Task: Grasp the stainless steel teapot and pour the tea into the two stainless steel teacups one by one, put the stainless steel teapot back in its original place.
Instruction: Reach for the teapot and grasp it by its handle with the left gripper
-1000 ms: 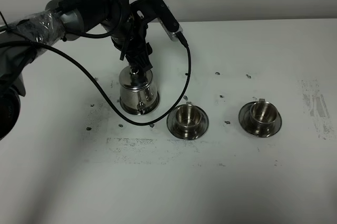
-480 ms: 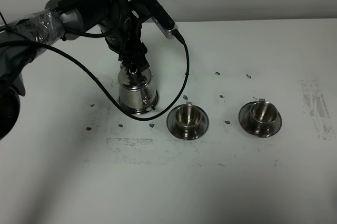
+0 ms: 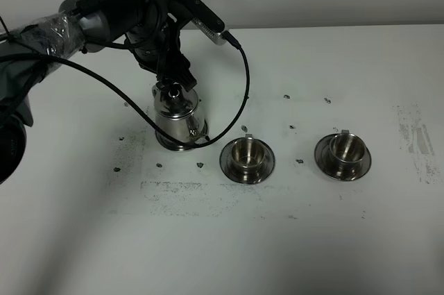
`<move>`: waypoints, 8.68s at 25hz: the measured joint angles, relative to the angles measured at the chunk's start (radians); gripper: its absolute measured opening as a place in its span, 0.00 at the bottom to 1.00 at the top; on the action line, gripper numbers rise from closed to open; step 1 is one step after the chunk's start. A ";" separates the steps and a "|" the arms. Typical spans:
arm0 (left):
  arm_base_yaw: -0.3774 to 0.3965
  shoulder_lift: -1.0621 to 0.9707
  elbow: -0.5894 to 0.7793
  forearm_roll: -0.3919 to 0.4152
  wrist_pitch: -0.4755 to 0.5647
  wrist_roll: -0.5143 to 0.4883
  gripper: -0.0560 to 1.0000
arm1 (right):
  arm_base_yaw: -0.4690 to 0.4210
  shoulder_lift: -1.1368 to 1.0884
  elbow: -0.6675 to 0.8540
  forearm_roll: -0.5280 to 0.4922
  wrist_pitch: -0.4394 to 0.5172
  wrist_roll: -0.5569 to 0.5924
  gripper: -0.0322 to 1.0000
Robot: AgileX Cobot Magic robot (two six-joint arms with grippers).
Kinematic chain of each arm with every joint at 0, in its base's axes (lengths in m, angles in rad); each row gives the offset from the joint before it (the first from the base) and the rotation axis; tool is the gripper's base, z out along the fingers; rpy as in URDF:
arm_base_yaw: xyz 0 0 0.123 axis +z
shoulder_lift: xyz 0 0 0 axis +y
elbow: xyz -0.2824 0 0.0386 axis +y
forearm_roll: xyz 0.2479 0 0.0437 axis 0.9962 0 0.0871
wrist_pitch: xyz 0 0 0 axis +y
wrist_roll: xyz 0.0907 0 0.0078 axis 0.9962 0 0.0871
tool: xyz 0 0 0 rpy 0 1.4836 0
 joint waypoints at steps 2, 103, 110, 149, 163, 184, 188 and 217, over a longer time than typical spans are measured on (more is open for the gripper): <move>0.000 -0.003 0.000 0.017 0.022 -0.039 0.56 | 0.000 0.000 0.000 0.000 0.000 0.000 0.43; 0.099 -0.173 0.345 -0.161 -0.018 -0.176 0.52 | 0.000 0.000 0.000 0.000 0.000 0.000 0.43; 0.099 -0.222 0.345 -0.123 0.074 -0.176 0.52 | 0.000 0.000 0.000 0.000 0.000 0.000 0.43; 0.089 -0.418 0.593 -0.251 0.070 0.029 0.48 | 0.000 0.000 0.000 0.000 0.000 0.000 0.43; 0.039 -0.258 0.457 -0.223 0.061 0.047 0.48 | 0.000 0.000 0.000 0.000 0.000 0.000 0.43; 0.030 -0.207 0.437 -0.223 -0.028 0.136 0.48 | 0.000 0.000 0.000 0.000 0.000 0.000 0.43; 0.030 -0.207 0.437 -0.246 -0.027 0.136 0.48 | 0.000 0.000 0.000 0.000 0.000 0.000 0.43; 0.021 -0.199 0.437 -0.247 -0.033 0.115 0.47 | 0.000 0.000 0.000 0.000 0.000 0.000 0.43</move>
